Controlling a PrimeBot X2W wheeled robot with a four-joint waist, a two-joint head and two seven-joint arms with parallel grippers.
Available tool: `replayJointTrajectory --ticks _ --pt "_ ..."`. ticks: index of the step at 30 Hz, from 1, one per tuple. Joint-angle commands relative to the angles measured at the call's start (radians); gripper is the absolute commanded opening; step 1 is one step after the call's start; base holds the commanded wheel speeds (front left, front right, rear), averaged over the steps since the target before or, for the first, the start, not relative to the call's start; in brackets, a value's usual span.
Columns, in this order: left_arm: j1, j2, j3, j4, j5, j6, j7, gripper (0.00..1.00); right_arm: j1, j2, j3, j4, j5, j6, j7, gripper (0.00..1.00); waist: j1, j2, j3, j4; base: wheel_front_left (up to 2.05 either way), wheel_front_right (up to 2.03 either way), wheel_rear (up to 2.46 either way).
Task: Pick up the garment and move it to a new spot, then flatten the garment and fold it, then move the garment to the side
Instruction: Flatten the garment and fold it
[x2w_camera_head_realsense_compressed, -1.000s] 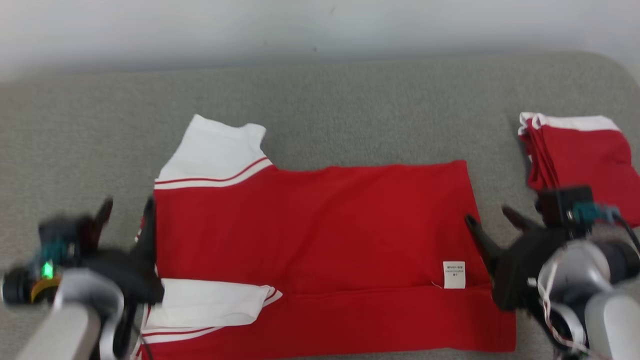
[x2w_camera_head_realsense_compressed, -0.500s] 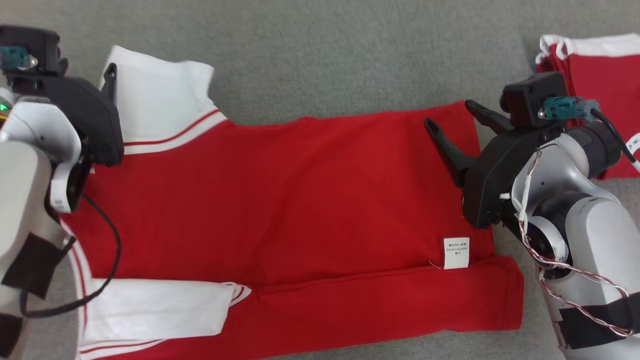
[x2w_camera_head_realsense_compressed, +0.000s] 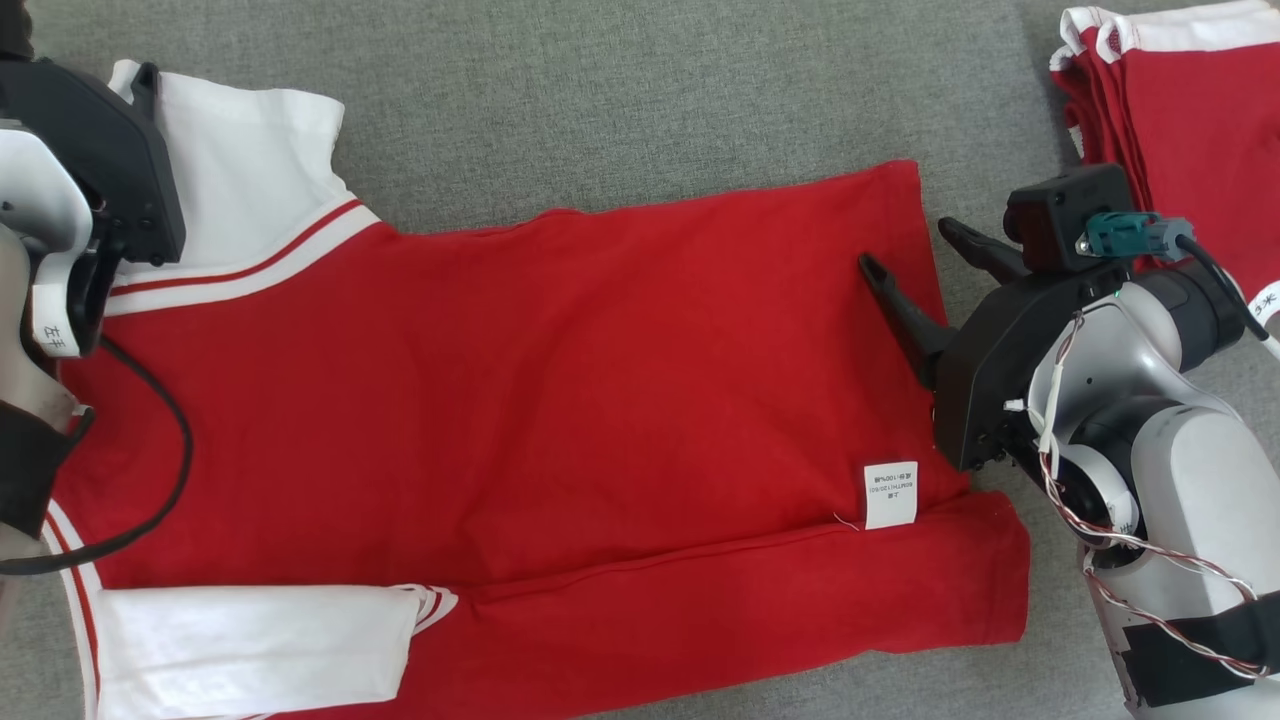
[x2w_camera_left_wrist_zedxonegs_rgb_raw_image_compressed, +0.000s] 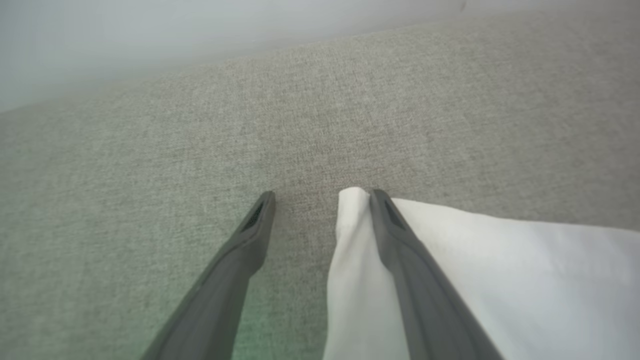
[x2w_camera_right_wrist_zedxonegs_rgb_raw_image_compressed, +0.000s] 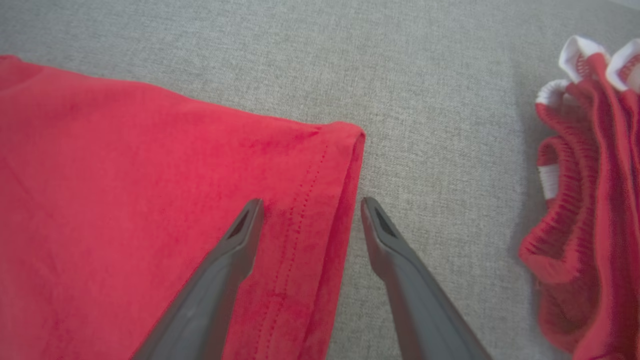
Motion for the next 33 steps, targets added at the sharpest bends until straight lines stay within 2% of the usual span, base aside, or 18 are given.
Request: replayJointTrajectory --ticks 1,2,4,5,8,10,11,13,16,23,33 --pt "0.037 -0.002 -0.018 0.021 -0.005 -0.003 0.025 0.95 0.005 0.002 0.000 -0.003 0.004 0.001 -0.005 1.00 0.0000 -0.0001 -0.002 0.002 0.00 0.00 0.00" --pt "0.037 0.002 -0.022 0.019 -0.005 -0.001 0.039 0.81 0.003 0.002 0.000 -0.004 0.004 0.001 -0.005 1.00 0.0000 -0.0001 -0.004 0.002 0.00 0.00 0.00" --pt "0.038 0.007 -0.027 0.015 -0.006 -0.002 0.059 0.69 0.001 0.002 0.002 -0.005 0.004 0.001 -0.002 1.00 0.0000 -0.0001 -0.007 0.002 0.00 0.00 0.00" --pt "0.040 0.008 -0.028 0.012 -0.009 -0.003 0.068 0.56 -0.001 0.001 0.003 -0.005 0.004 0.001 0.000 1.00 0.0000 -0.0001 -0.007 0.002 0.00 0.00 0.00" --pt "0.047 0.012 -0.032 0.000 -0.017 -0.007 0.090 0.44 -0.011 0.001 0.008 -0.007 0.007 0.001 0.002 1.00 0.0000 -0.0001 -0.007 -0.003 0.00 0.00 0.00" --pt "0.049 0.016 -0.035 -0.008 -0.016 -0.004 0.100 0.32 -0.018 0.001 0.014 -0.008 0.009 0.001 0.005 1.00 0.0000 -0.0001 -0.002 -0.007 0.00 0.00 0.00" --pt "0.050 0.017 -0.036 -0.011 -0.017 -0.001 0.106 0.24 -0.020 0.001 0.017 -0.009 0.009 0.001 0.008 1.00 0.0000 -0.0001 0.000 -0.009 0.00 0.00 0.00" --pt "0.049 0.024 -0.037 -0.017 -0.016 0.003 0.112 0.00 -0.032 -0.003 0.024 -0.009 0.008 0.001 0.013 1.00 0.0000 -0.0001 0.006 -0.013 0.00 0.00 0.00" --pt "0.048 0.032 -0.032 -0.030 -0.023 0.003 0.118 0.00 -0.063 -0.013 0.024 -0.002 -0.019 0.001 0.014 1.00 0.0000 -0.0001 0.013 -0.016 0.00 0.00 0.00" --pt "0.056 0.063 0.004 -0.097 -0.066 -0.004 0.126 0.00 -0.141 -0.029 0.003 0.027 -0.160 0.001 0.072 1.00 0.0000 -0.0001 0.028 -0.002 0.00 0.00 0.00" --pt "0.070 0.084 -0.001 -0.146 -0.064 0.016 0.147 0.00 -0.205 -0.065 0.066 0.075 -0.082 0.001 0.115 1.00 0.0000 -0.0001 0.046 0.019 0.00 0.00 0.00"
